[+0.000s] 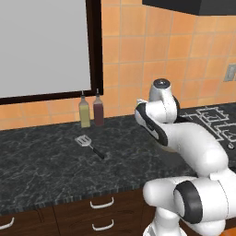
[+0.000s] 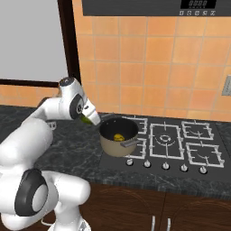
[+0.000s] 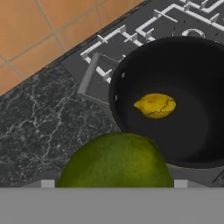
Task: Put the lime and lemon in the pot. Retrieve the spatula and lightly stir the vegetables in the pot.
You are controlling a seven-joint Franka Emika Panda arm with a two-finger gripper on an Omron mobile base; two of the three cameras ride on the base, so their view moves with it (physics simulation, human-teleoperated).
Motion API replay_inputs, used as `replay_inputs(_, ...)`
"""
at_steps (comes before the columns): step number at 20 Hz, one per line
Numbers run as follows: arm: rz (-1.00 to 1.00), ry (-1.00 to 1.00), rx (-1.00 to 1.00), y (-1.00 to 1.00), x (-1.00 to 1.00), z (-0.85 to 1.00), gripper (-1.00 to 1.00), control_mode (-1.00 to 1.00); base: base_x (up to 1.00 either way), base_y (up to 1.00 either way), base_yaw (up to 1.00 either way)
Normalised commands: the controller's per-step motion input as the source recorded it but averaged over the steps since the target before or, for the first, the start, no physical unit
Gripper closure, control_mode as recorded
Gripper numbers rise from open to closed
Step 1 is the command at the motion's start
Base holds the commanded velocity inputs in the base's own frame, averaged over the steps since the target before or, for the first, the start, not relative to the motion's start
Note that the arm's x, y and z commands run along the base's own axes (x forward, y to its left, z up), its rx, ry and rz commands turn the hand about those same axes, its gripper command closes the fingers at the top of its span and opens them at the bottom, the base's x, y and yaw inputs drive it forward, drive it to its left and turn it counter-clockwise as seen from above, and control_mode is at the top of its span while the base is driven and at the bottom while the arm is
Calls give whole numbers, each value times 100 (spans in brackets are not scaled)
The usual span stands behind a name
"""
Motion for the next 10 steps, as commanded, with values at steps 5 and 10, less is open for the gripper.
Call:
replay_inputs(5,0,0,0,-97,42,-2,100,-100,0,0,0)
replay_inputs(10,0,4,0,-57,43,-49,100,-100,0,0,0)
